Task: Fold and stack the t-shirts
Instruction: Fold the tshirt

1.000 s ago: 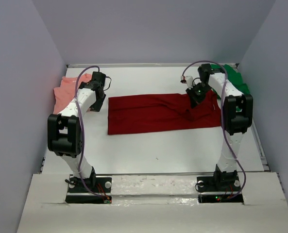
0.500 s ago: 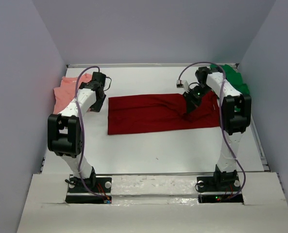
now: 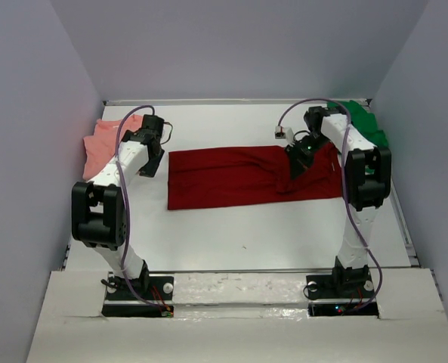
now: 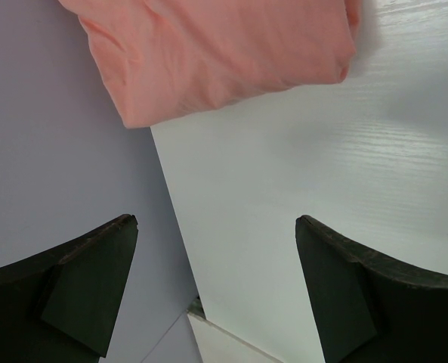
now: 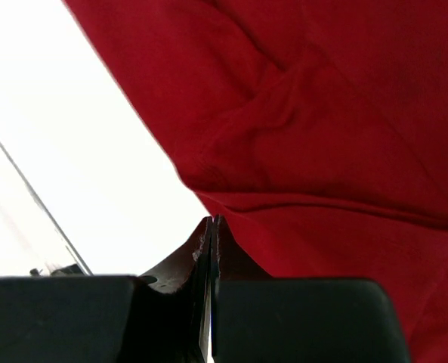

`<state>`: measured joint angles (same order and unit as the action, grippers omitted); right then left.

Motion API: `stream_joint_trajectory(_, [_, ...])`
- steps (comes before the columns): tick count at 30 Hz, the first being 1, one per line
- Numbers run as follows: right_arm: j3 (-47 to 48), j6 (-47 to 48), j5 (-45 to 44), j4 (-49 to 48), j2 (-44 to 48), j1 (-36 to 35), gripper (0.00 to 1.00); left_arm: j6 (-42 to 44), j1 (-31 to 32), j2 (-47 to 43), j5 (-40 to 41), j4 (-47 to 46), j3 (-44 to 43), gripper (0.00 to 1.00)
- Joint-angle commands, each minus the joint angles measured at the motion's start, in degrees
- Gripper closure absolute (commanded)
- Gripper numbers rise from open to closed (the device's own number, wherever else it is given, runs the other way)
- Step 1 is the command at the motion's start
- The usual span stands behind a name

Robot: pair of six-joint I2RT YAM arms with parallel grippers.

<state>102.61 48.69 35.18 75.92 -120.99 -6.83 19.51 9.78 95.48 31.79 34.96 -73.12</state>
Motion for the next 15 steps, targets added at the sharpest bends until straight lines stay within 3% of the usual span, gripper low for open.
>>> stream_joint_trajectory(1, [-1.4,-8.7,-6.9,-8.0,7.1,-0.3,0.99,0.6,0.3,-3.0,0.8,-0.2,0.4,0.01])
stream_joint_trajectory(2, [-2.0,-10.0,-9.1,-10.6,7.8,-0.3,0.92,0.6,0.3,-2.9,0.9,-0.1,0.1,0.01])
stream_joint_trajectory(5, [-1.2,-12.0,-15.1,-13.4,6.4,-0.3,0.83,0.4,0.3,-2.7,0.6,0.2,-0.4,0.01])
stream_joint_trajectory(15, [-2.0,-14.1,-23.6,-19.2,1.1,-0.3,0.69,0.4,0.4,-2.4,-0.1,0.0,-0.6,0.01])
